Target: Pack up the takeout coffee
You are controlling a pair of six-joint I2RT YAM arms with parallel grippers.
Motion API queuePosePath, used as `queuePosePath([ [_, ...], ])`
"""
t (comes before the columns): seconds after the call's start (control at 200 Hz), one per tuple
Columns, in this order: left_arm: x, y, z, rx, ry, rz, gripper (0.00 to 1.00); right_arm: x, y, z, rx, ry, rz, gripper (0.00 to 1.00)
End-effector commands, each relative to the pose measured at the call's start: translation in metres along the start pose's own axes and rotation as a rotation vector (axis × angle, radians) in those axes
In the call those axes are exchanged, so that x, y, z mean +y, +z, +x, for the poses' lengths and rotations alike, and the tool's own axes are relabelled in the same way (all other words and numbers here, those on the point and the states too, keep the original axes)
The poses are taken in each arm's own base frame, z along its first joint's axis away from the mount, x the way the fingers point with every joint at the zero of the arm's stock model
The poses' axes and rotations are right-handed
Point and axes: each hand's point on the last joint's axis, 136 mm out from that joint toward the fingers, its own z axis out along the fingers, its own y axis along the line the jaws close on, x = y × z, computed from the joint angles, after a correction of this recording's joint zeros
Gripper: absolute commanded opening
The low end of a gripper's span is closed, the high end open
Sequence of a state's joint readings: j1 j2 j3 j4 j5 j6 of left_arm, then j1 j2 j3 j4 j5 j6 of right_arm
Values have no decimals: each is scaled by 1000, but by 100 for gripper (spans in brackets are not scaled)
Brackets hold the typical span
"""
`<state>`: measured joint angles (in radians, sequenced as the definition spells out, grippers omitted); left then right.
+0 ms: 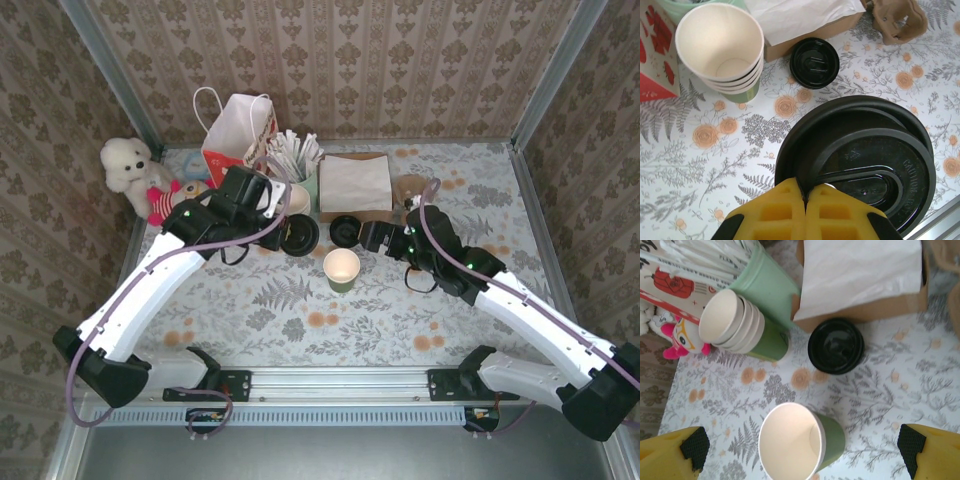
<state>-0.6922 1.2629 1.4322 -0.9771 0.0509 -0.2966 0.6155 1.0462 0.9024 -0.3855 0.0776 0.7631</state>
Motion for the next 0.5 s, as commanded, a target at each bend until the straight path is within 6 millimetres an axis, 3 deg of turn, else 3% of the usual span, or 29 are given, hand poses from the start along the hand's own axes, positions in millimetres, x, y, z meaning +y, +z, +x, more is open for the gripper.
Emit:
queuePosePath([
  [0.0, -4, -7, 1, -9, -102, -58, 0, 6, 1, 22, 91, 48, -80, 100],
  [0.12, -16, 13, 6, 11, -125, -65, 0, 8, 4, 29, 138, 51, -91, 100],
  [0.255, -34, 47, 22, 128, -132, -52, 0, -14, 11, 43, 211, 109, 7, 100],
  [0.495, -66, 82, 32, 214, -106, 42, 0, -16, 15, 64, 283, 134, -46, 86],
])
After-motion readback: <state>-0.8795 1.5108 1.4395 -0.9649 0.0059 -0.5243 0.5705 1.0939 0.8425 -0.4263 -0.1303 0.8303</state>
